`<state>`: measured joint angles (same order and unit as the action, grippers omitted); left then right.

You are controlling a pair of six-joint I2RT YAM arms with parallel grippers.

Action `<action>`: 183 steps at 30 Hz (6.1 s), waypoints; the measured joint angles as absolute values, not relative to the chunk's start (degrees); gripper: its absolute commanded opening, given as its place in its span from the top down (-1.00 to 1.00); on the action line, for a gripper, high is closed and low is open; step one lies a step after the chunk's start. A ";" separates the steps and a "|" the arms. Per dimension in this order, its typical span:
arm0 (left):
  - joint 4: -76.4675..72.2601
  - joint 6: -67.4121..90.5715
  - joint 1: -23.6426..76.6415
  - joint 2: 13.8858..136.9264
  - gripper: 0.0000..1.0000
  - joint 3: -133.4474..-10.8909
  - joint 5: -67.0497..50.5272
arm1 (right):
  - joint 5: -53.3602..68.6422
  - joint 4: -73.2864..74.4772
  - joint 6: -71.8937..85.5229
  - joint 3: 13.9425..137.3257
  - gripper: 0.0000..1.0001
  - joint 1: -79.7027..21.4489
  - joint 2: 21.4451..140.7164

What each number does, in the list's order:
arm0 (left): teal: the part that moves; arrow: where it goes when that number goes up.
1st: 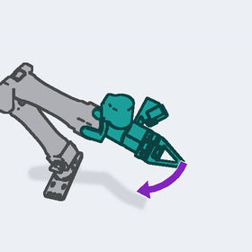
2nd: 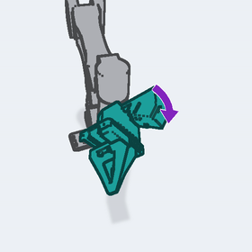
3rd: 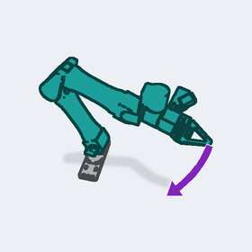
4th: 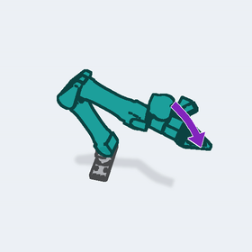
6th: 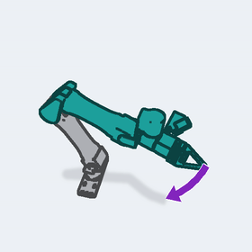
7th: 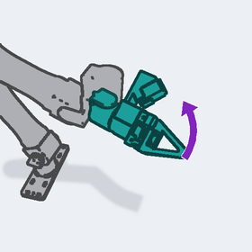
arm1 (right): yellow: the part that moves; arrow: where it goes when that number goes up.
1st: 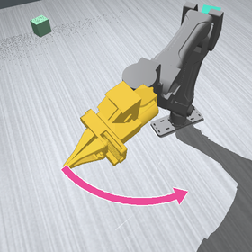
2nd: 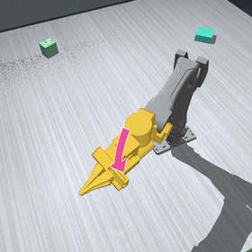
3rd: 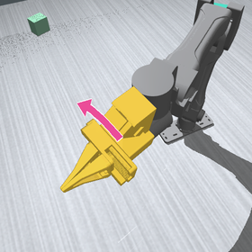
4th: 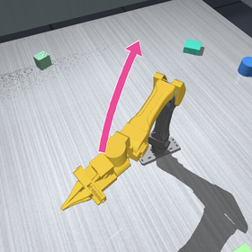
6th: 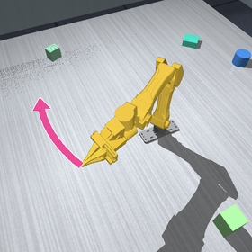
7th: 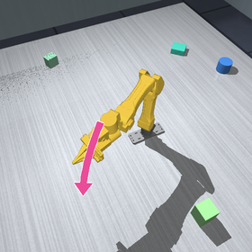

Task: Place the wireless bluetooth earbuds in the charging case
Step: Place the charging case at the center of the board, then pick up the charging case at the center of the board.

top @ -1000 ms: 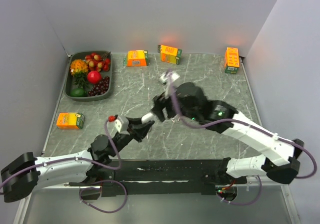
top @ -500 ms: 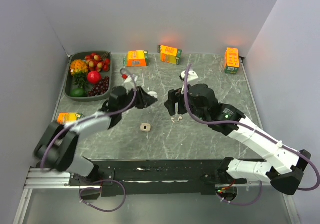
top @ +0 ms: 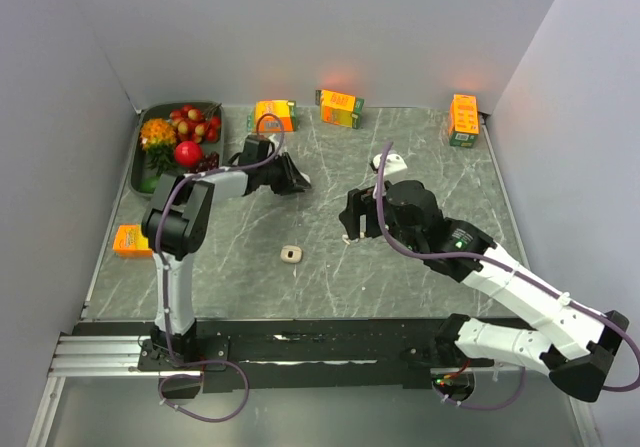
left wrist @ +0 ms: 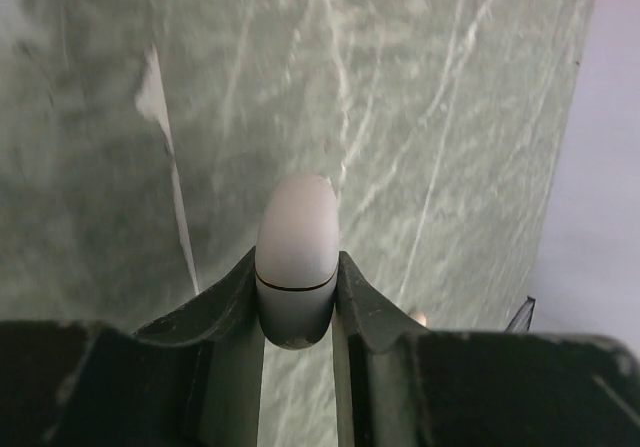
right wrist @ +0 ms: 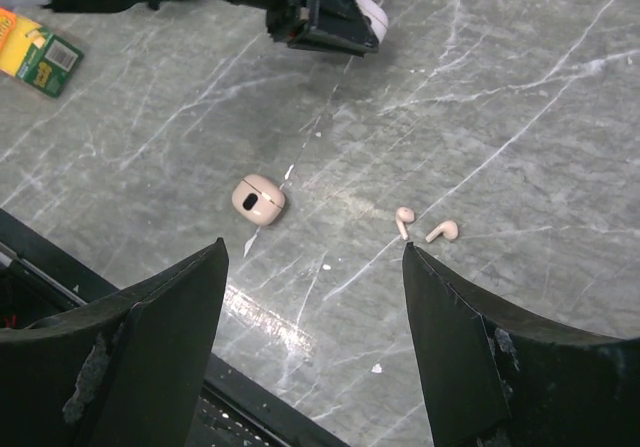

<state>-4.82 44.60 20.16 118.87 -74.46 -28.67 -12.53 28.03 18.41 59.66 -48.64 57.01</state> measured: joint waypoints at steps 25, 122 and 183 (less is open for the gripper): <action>6.28 41.39 18.28 123.57 -0.08 -81.54 -31.86 | -12.43 26.98 18.46 57.60 -0.57 -46.98 55.05; 21.82 45.54 51.46 95.42 -0.51 -53.08 22.48 | -10.46 25.32 26.09 49.32 -0.99 -44.69 58.00; -50.30 4.03 54.39 51.66 0.98 -10.55 8.14 | 0.91 36.47 17.67 72.12 -0.83 -51.29 63.92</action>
